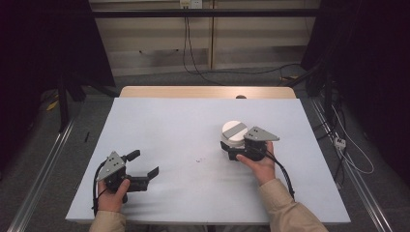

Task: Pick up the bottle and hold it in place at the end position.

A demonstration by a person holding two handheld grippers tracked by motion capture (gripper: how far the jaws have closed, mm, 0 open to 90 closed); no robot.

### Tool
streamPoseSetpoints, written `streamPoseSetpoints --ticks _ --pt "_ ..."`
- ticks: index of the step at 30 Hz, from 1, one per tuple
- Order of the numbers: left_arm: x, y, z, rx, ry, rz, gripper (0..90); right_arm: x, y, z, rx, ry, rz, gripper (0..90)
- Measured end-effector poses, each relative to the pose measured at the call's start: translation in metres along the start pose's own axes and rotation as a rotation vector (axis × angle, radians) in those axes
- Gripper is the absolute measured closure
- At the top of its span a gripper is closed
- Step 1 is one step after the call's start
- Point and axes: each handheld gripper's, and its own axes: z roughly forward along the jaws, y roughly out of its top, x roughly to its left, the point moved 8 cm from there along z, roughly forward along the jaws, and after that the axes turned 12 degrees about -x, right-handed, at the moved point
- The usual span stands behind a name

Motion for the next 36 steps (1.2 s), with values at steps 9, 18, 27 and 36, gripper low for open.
streamPoseSetpoints --ticks 9,18,27,36 --pt "0.000 0.000 0.000 0.001 -0.004 -0.001 3.5 0.006 0.000 0.012 0.002 0.019 -0.003 18.7" --pt "0.000 0.000 0.000 0.001 -0.005 0.001 3.5 0.009 -0.001 0.021 0.002 0.030 -0.005 18.6" --pt "0.000 -0.001 0.000 0.003 -0.004 0.002 3.5 0.014 0.002 0.030 -0.005 0.042 -0.008 18.7" --pt "0.000 0.000 -0.001 -0.010 -0.002 -0.014 3.5 0.017 0.003 0.037 -0.006 0.047 -0.002 18.7"
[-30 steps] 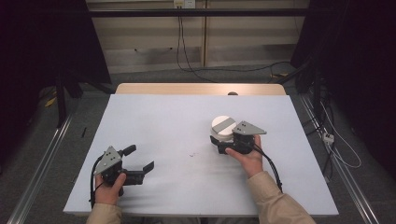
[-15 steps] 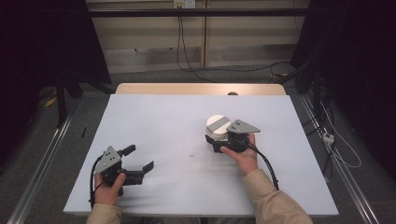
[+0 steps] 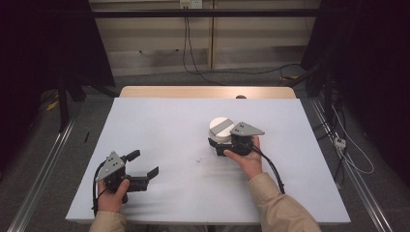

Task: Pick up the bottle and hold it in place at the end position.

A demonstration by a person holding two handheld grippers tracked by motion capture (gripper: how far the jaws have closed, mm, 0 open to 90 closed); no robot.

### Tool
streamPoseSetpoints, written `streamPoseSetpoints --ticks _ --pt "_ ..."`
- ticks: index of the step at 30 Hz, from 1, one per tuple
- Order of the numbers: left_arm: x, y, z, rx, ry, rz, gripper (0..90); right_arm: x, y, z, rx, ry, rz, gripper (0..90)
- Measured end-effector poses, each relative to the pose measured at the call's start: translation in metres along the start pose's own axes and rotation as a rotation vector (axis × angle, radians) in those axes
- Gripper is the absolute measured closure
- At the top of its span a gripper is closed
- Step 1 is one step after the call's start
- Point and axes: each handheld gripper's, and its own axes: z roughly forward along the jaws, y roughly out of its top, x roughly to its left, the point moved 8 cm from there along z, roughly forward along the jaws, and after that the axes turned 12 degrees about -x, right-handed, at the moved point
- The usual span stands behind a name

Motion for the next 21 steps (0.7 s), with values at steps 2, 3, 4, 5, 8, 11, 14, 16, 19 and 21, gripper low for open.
streamPoseSetpoints --ticks 2,3,4,5,8,11,14,16,19,21 --pt "0.000 0.000 0.000 0.001 -0.001 0.004 3.5 0.001 0.000 0.001 0.000 0.002 -0.003 18.7" --pt "0.001 0.000 -0.001 0.001 0.001 0.003 3.5 0.001 0.000 0.001 0.003 0.001 -0.002 18.7" --pt "0.001 0.000 -0.001 -0.001 0.001 0.002 3.5 0.001 0.000 0.002 0.000 0.002 -0.001 18.7" --pt "0.001 0.000 -0.001 -0.001 0.001 0.004 3.5 0.001 0.000 0.002 0.000 0.003 -0.001 18.7" --pt "0.000 0.000 -0.001 0.000 0.000 0.005 3.5 0.000 0.000 0.003 0.001 0.000 0.000 18.7" --pt "0.000 0.000 0.000 -0.001 0.000 -0.002 3.5 0.000 0.000 0.005 0.001 0.002 -0.003 18.7" --pt "0.000 0.000 0.000 -0.002 0.000 -0.004 3.5 0.000 0.001 0.007 0.000 0.003 -0.001 18.7" --pt "0.000 0.000 0.000 -0.002 0.000 -0.003 3.4 0.000 0.002 0.009 -0.002 0.004 -0.003 18.7" --pt "0.000 0.000 -0.001 -0.002 -0.002 0.000 3.5 0.000 0.002 0.011 -0.002 0.003 -0.001 18.7" --pt "0.001 0.000 -0.001 -0.004 0.002 -0.001 3.4 0.001 0.002 0.013 -0.002 0.007 -0.003 18.7"
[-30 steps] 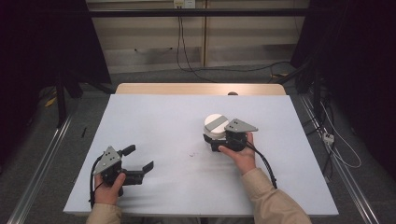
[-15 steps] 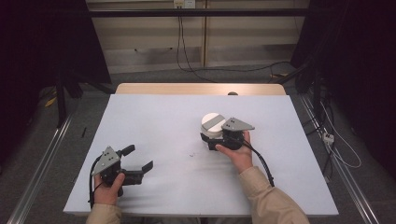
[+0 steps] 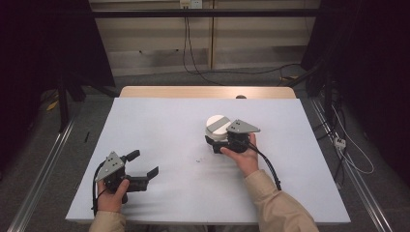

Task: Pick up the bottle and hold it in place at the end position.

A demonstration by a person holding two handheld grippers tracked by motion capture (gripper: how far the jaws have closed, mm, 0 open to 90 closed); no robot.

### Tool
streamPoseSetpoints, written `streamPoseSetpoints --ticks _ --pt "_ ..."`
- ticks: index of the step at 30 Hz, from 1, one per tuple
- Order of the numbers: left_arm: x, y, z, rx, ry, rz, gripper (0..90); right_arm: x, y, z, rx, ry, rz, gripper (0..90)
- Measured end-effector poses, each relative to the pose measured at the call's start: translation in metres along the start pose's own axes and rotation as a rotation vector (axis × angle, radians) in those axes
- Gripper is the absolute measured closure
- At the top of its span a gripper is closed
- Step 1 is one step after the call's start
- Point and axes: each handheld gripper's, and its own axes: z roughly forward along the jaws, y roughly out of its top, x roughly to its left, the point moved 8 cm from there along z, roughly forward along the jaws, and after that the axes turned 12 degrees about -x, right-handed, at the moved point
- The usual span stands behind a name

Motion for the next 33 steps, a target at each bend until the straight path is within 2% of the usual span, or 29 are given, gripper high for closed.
streamPoseSetpoints --ticks 22,33 --pt "0.000 0.000 0.000 -0.001 -0.001 -0.004 3.5 0.006 -0.004 0.022 0.001 0.022 -0.003 18.7" --pt "-0.002 -0.001 0.000 0.004 -0.004 -0.006 3.5 0.002 -0.008 0.029 0.003 0.017 -0.006 18.6"
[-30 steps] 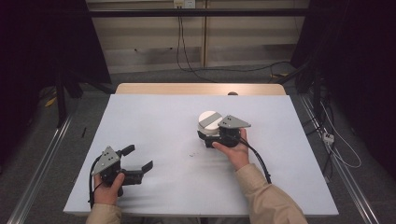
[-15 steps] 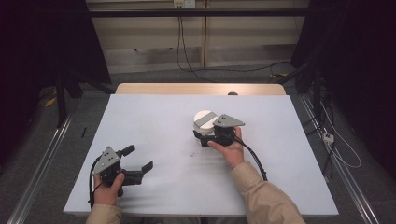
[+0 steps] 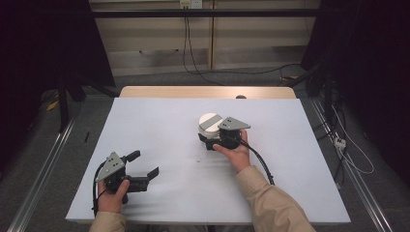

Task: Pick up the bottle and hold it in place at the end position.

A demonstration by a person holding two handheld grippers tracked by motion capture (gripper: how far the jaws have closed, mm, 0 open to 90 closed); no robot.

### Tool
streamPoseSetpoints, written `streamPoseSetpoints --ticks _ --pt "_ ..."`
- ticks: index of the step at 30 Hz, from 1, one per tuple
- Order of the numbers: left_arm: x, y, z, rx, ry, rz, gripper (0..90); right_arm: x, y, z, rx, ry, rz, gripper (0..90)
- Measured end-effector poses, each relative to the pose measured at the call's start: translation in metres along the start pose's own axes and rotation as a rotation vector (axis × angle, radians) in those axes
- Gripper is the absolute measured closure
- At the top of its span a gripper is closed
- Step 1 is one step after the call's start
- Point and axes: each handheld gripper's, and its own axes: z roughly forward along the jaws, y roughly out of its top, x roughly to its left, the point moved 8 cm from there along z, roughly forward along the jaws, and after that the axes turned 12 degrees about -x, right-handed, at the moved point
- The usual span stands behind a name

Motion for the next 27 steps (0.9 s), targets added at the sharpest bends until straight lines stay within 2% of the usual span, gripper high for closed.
streamPoseSetpoints --ticks 15,27 --pt "-0.001 0.000 0.001 0.008 -0.003 0.007 3.4 -0.006 0.000 0.006 -0.016 -0.003 -0.011 18.7" --pt "-0.003 -0.001 0.003 0.011 -0.011 0.008 3.4 -0.003 -0.004 0.011 -0.016 0.015 -0.022 18.7"
